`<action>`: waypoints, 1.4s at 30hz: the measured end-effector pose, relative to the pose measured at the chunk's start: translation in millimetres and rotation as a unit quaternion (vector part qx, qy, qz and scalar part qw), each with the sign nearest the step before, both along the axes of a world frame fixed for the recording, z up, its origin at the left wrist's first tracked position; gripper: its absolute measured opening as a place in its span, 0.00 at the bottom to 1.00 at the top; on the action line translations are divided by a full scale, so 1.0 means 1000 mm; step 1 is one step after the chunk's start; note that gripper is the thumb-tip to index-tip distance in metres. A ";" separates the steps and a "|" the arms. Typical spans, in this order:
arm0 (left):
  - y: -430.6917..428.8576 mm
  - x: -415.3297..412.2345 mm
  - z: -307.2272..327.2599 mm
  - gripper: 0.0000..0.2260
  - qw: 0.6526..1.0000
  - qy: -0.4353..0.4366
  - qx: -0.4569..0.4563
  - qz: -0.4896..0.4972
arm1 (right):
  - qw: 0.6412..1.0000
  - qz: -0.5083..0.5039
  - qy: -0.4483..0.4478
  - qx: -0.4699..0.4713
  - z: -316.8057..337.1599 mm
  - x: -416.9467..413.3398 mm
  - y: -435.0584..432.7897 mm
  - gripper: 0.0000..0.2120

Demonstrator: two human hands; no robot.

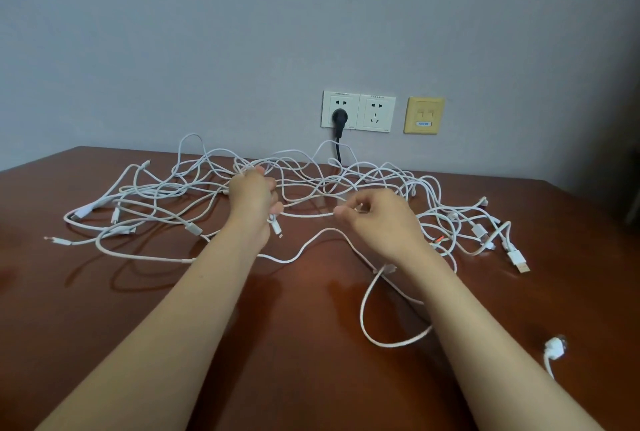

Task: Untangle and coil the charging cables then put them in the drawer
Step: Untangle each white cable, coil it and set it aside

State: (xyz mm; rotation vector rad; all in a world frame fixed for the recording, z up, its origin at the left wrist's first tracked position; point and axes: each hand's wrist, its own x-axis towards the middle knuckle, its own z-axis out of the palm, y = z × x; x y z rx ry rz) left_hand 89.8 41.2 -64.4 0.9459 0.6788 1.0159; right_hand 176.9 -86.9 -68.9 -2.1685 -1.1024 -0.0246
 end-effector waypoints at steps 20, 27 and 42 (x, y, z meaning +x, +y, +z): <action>-0.042 0.004 0.002 0.29 0.937 0.140 0.074 -0.310 | 0.986 0.076 -0.010 0.145 0.012 -0.012 -0.002 0.16; -0.045 -0.004 0.001 0.12 0.857 0.182 0.165 -0.452 | 0.960 0.132 0.174 0.178 0.010 0.003 -0.003 0.14; -0.034 0.000 -0.003 0.13 0.912 0.158 0.188 -0.329 | 0.920 0.128 0.341 0.146 0.008 0.010 -0.002 0.15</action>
